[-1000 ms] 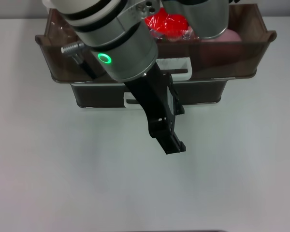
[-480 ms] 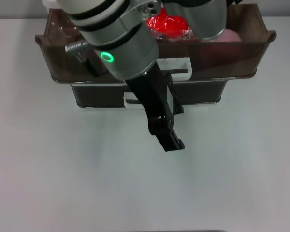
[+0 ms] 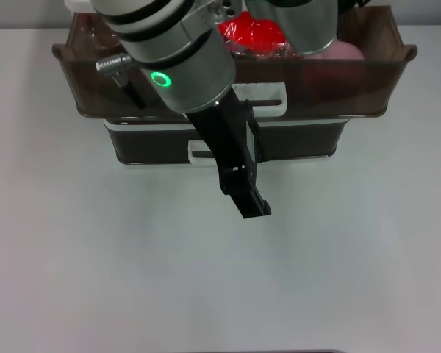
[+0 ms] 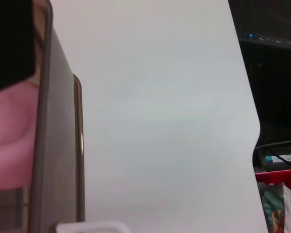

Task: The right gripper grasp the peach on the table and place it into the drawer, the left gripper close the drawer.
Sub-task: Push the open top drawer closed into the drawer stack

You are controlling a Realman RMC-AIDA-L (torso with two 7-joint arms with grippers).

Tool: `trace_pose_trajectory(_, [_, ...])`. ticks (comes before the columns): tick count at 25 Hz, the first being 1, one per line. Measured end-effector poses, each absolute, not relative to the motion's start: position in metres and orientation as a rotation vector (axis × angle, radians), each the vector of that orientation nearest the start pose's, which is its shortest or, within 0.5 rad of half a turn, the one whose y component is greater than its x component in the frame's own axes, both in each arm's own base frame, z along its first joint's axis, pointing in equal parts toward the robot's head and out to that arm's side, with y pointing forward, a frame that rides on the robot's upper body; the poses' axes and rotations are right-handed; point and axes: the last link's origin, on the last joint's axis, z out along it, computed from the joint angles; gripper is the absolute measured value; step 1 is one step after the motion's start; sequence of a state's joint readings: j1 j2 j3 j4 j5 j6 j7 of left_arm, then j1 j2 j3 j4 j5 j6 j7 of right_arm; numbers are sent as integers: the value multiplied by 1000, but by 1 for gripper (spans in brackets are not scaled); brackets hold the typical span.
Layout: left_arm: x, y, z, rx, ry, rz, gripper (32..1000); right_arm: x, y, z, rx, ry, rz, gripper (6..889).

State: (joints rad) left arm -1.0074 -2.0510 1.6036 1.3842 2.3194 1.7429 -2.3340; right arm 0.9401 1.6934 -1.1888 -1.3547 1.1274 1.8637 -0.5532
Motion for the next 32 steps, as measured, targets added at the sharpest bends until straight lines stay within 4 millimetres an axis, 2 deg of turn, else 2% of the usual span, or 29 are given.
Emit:
trace_pose_trajectory(13, [-16,346,-27,-3075,92,542,798,49,385,139,-2875,622,-163,734])
trace_pose_trajectory(32, [-13,363,-28,-3031,50,462,797,49,385,139,-2874,625,-162,734])
